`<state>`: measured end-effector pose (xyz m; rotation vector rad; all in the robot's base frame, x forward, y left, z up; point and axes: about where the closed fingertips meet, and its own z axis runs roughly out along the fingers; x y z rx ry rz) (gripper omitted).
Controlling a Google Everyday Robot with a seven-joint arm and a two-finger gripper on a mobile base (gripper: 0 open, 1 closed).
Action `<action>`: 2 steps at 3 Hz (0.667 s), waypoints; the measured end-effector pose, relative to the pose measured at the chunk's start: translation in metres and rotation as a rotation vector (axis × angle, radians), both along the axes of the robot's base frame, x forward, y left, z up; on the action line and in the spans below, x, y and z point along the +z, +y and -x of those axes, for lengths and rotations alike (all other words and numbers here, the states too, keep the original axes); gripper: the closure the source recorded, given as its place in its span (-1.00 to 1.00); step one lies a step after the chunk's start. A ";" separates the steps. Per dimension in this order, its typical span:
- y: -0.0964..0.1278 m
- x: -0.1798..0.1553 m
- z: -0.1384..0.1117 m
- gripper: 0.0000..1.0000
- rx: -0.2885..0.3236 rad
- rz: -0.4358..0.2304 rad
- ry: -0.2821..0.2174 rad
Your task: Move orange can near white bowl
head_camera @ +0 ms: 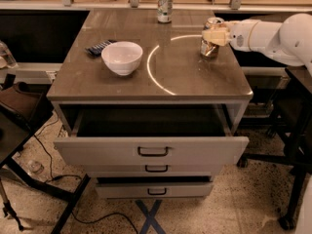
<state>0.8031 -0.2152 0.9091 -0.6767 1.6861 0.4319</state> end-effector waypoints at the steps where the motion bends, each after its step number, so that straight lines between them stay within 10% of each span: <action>1: 0.003 -0.001 -0.001 0.69 0.004 -0.001 0.002; 2: 0.011 0.001 0.000 1.00 0.017 0.017 0.007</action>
Offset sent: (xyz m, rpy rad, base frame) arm -0.0027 0.0142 0.0074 -0.0442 0.0119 0.0264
